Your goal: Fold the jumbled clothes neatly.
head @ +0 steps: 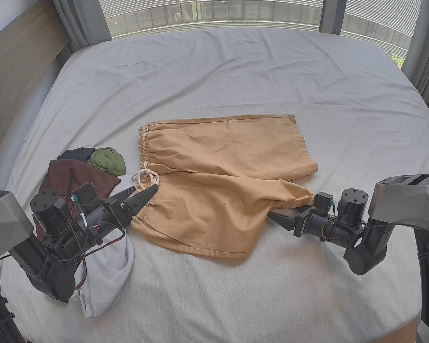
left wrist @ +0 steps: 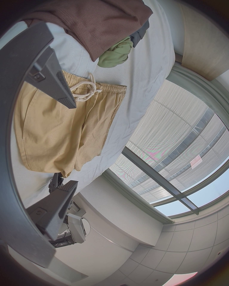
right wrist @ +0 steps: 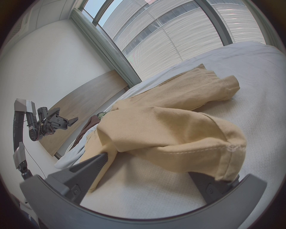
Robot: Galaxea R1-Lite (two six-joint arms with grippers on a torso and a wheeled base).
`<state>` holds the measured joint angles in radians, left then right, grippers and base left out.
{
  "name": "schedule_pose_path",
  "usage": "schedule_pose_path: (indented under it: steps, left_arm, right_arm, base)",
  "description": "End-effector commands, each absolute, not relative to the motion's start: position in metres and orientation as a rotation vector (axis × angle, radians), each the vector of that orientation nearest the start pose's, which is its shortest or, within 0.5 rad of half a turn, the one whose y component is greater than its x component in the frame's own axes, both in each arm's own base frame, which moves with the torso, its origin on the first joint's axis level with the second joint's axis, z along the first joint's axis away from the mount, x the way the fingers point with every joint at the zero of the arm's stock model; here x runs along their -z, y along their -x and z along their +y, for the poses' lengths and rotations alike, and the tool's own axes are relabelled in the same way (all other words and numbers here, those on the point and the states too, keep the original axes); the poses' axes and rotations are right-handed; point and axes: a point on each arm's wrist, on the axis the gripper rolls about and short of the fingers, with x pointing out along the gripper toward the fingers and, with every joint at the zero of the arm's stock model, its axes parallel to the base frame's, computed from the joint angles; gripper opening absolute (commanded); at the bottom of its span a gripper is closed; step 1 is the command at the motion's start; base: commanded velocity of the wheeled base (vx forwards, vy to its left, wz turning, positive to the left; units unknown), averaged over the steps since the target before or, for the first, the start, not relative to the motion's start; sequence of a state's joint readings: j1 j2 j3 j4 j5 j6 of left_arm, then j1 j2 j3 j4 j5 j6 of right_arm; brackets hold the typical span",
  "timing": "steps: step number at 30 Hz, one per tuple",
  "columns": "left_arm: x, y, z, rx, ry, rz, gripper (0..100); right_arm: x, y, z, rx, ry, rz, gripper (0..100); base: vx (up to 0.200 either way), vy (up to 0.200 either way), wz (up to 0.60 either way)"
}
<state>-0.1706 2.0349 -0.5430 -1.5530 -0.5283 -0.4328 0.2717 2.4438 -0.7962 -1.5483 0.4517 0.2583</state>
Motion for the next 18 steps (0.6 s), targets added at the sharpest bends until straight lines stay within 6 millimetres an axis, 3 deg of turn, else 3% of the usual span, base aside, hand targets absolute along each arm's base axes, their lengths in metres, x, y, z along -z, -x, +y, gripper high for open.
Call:
schedule_pose_path:
  steps: [1, 18]
  left_arm:
    - [-0.1055, -0.3160, -0.0668, 0.702, 0.404, 0.092, 100]
    - [-0.1038, -0.3142, -0.0680, 0.705, 0.405, 0.102, 100]
  right_arm:
    - [-0.0028, -0.3747, 0.1138, -0.702, -0.255, 0.194, 0]
    - [-0.0088, -0.3752, 0.1159, -0.709, -0.252, 0.173, 0]
  base:
    - [0.000, 0.000, 0.00]
    - [0.000, 0.000, 0.00]
